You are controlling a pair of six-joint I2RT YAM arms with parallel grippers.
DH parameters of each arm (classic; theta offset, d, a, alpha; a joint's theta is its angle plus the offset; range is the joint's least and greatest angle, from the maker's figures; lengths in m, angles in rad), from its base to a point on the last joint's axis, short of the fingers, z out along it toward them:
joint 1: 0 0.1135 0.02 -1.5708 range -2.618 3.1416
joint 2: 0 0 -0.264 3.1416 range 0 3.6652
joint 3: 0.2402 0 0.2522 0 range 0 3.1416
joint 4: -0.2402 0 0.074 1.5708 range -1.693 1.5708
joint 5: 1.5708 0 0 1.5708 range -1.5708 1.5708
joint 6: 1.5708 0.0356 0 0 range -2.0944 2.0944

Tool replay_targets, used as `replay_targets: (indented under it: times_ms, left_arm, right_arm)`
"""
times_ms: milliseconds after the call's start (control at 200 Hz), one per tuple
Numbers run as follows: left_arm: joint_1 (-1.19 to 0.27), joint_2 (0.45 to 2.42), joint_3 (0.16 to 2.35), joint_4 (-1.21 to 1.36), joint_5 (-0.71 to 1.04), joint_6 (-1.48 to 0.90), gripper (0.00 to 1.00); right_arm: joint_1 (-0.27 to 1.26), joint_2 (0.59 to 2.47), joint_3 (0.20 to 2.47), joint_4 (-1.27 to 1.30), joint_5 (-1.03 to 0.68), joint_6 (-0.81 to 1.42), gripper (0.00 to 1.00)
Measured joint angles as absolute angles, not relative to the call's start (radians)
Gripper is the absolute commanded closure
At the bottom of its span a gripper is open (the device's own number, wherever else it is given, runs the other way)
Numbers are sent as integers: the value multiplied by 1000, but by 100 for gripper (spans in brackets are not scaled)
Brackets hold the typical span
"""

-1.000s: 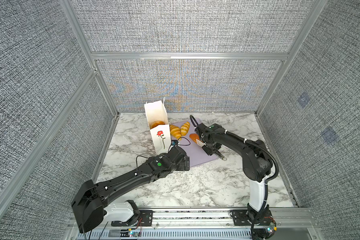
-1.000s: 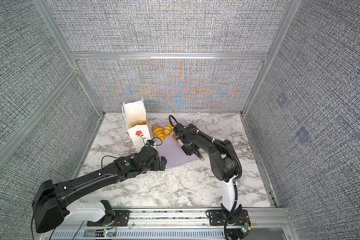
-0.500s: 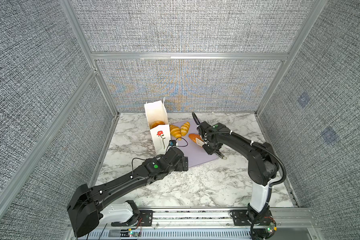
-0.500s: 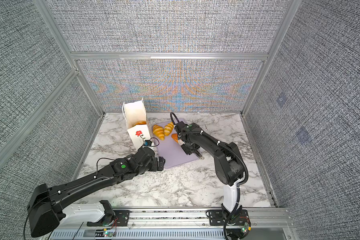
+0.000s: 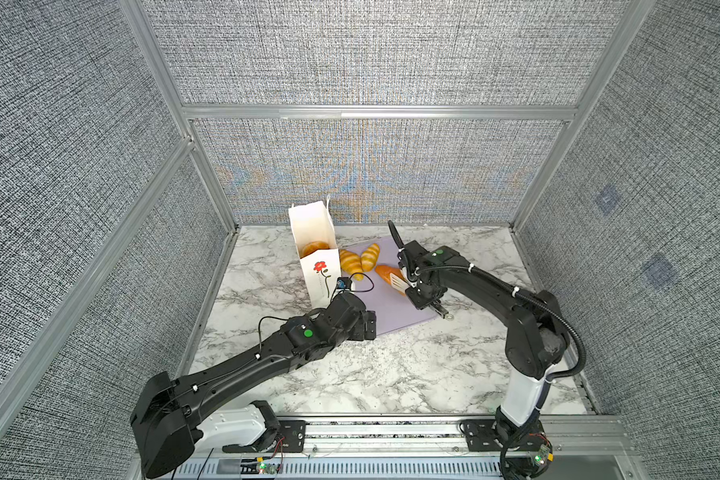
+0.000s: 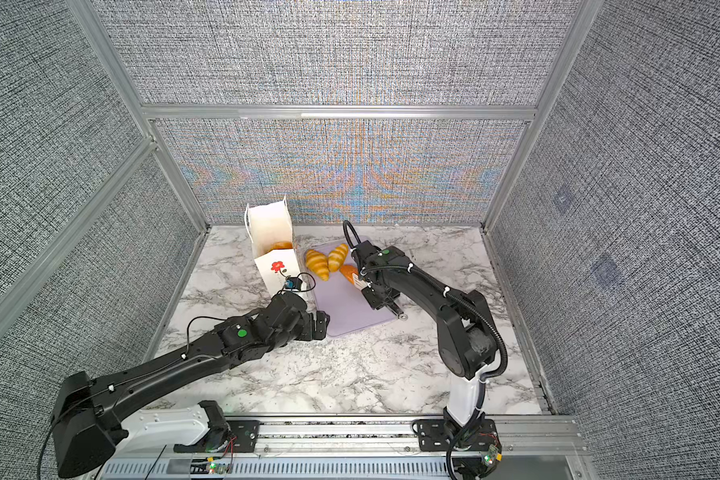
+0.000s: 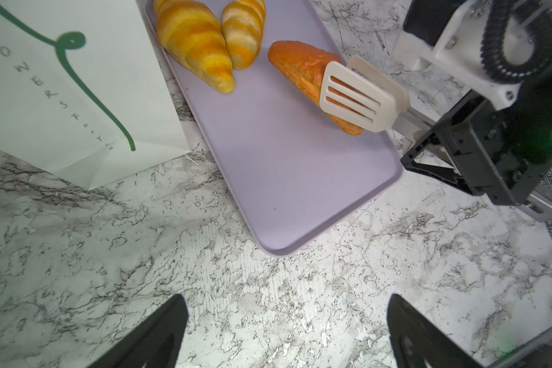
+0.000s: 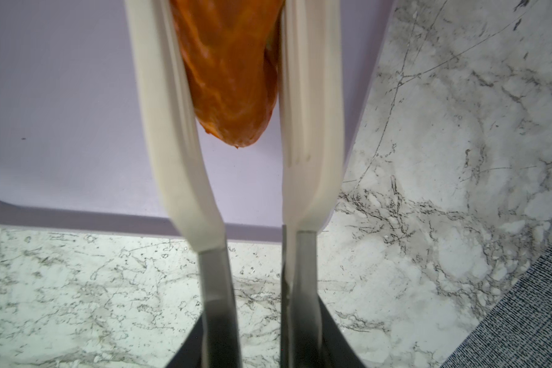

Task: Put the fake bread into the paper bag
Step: 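Close the tongs on the orange bread roll with the right gripper, then lift the orange bread roll off the tray in the tongs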

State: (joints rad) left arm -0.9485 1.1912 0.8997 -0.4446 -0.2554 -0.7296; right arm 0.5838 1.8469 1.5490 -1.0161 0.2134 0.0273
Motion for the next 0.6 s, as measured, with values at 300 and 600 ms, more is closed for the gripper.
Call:
replay_targets:
  times_ms: [300,600]
  left_arm:
    - [-949,1164,916,-448,-279,-707,1]
    - [-949,1112,923,-448,-318,-684,1]
  right_arm:
    - [587,1784,1562,-1011,142,55,64]
    - [599,1756,1594,-1010,88,75,64]
